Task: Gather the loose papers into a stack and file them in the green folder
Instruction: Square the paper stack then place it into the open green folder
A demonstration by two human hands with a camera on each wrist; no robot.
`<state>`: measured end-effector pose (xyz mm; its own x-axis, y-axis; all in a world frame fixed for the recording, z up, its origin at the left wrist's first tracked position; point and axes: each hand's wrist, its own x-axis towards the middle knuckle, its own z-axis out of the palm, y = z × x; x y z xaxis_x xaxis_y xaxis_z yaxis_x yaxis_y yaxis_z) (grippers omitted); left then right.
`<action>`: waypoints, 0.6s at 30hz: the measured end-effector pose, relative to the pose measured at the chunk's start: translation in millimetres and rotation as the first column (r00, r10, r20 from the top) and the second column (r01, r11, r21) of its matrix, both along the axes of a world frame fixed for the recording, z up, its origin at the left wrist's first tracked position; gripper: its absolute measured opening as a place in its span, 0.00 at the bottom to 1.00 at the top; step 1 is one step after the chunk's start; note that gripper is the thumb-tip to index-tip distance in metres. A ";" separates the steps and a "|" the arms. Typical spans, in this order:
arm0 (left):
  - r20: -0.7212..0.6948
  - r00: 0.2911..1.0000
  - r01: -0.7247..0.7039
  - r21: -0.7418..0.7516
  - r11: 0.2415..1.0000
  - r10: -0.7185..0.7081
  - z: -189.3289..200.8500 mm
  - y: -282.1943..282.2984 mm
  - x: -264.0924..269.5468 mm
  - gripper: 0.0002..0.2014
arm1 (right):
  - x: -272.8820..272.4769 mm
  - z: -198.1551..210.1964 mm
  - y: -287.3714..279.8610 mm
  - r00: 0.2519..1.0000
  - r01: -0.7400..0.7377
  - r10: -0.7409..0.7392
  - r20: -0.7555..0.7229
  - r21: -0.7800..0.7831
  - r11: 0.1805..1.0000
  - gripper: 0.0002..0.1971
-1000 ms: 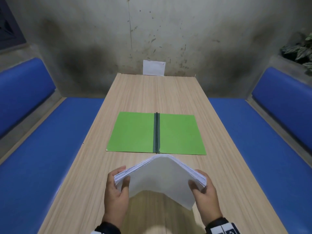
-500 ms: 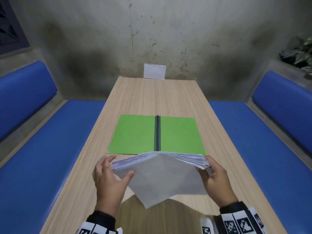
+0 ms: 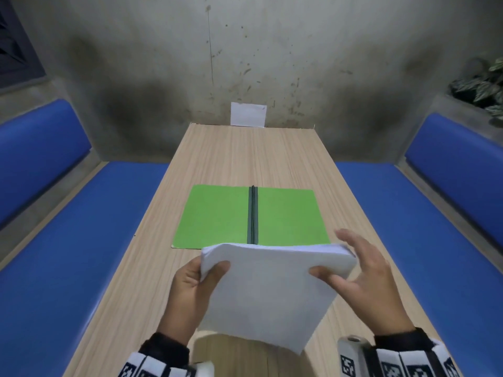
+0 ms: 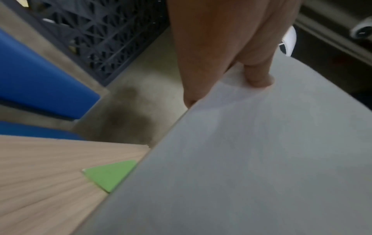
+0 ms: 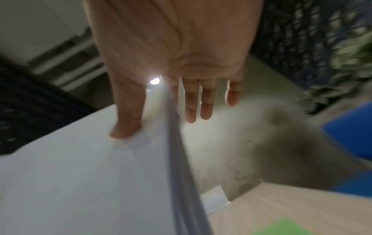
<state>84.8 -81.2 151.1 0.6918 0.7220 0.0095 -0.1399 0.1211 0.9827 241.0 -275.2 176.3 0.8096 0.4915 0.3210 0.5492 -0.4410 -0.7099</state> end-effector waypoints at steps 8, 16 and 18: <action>-0.063 0.990 0.121 -0.062 0.991 -0.125 -37.0 -0.5 -18.7 0.15 | -11.7 -50.8 -0.3 0.640 -0.092 0.339 -0.690 0.369 0.925 0.36; -0.176 0.972 0.153 -0.034 0.988 -0.157 -44.9 -1.0 -13.5 0.18 | -14.4 -69.1 6.5 0.582 -0.034 0.339 -0.739 0.394 0.919 0.15; -0.162 0.978 0.135 -0.007 0.991 -0.134 -38.8 -0.2 -13.3 0.16 | -14.9 -65.9 5.6 0.590 -0.051 0.369 -0.718 0.423 0.905 0.14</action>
